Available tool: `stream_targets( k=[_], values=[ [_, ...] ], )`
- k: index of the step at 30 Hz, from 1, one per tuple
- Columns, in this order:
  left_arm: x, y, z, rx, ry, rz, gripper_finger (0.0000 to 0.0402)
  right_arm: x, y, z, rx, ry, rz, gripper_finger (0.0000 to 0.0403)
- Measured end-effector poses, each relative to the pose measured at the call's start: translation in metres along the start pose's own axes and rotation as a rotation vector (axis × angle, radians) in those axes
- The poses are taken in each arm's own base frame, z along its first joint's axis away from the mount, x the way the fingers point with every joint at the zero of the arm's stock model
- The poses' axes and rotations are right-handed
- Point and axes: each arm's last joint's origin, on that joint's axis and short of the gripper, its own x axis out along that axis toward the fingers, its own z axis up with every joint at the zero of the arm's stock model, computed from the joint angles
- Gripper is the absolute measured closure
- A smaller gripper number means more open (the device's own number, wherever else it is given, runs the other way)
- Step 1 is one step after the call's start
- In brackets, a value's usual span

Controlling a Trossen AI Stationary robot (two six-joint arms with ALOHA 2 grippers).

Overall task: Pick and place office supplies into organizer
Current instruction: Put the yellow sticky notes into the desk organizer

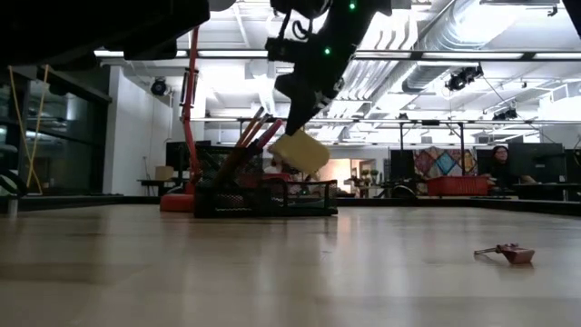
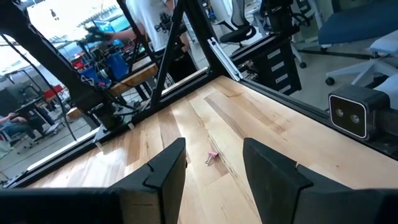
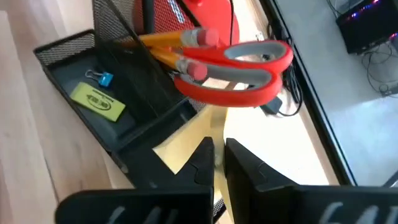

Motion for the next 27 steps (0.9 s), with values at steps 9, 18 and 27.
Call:
stream_targets(
  k=[9, 18, 27],
  values=[
    [0.0, 0.0, 0.0, 0.002, 0.003, -0.005, 0.025, 0.012, 0.003, -0.007, 0.009, 0.057, -0.025, 0.0403],
    [0.0, 0.0, 0.0, -0.004, -0.004, -0.002, 0.025, 0.031, 0.008, -0.011, 0.041, 0.079, 0.042, 0.0403],
    [0.0, 0.0, 0.0, -0.004, -0.002, -0.003, 0.025, 0.059, 0.016, -0.025, -0.01, 0.162, 0.032, 0.0402]
  ],
)
